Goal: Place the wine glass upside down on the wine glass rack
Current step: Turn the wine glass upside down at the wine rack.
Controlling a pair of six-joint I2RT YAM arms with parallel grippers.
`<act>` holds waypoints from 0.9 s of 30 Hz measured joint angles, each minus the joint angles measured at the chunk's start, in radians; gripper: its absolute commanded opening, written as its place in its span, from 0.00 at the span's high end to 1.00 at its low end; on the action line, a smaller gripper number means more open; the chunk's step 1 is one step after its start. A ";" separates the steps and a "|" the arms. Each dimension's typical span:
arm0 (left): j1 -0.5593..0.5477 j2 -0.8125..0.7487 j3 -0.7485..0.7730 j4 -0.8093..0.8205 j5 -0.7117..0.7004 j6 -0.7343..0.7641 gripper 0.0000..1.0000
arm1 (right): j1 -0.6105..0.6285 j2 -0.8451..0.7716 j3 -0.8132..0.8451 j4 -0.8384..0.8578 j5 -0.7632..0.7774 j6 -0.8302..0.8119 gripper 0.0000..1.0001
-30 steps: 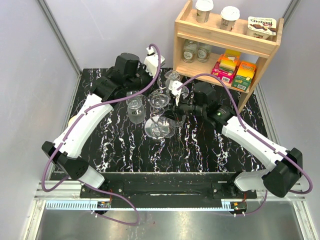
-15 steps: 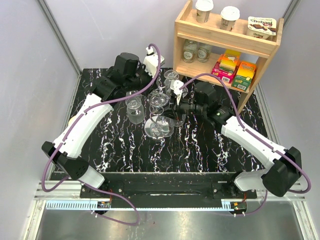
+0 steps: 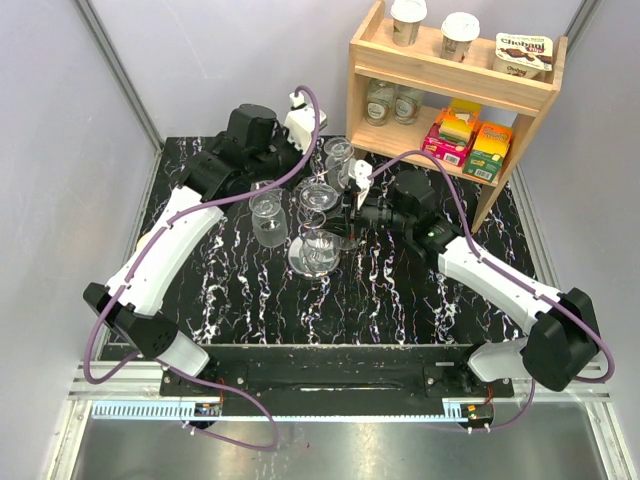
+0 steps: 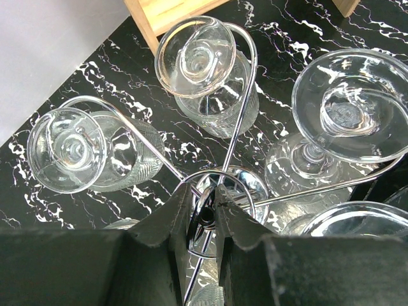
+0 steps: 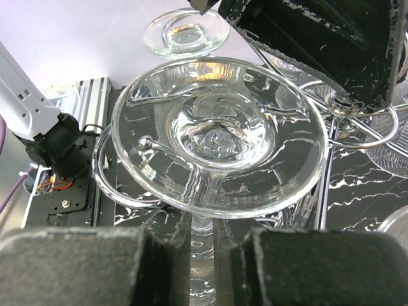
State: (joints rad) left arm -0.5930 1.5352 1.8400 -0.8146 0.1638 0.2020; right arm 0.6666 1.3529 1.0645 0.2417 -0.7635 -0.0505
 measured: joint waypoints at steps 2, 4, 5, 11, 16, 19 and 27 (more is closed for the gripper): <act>0.000 0.005 0.006 -0.003 0.003 0.001 1.00 | 0.000 -0.001 -0.010 0.020 0.000 0.008 1.00; 0.000 0.011 0.014 -0.007 0.004 0.003 1.00 | 0.000 -0.001 -0.015 0.029 0.004 0.013 1.00; 0.000 0.014 0.017 -0.008 0.005 0.005 1.00 | 0.000 -0.002 -0.018 0.034 0.008 0.014 1.00; -0.002 0.022 0.024 -0.009 0.016 0.008 1.00 | 0.000 -0.013 -0.067 0.114 0.030 0.038 1.00; -0.002 0.027 0.026 -0.006 0.020 0.008 1.00 | 0.000 -0.013 -0.096 0.177 0.044 0.069 1.00; -0.003 0.027 0.026 -0.004 0.020 0.008 1.00 | 0.000 -0.013 -0.102 0.190 0.048 0.076 1.00; -0.007 0.031 0.030 -0.003 0.023 0.010 1.00 | 0.000 -0.016 -0.144 0.271 0.062 0.107 1.00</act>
State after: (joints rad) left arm -0.6003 1.5665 1.8702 -0.8177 0.1867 0.2115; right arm 0.6670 1.3373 0.9203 0.5125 -0.7013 0.0566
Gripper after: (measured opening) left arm 0.216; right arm 0.178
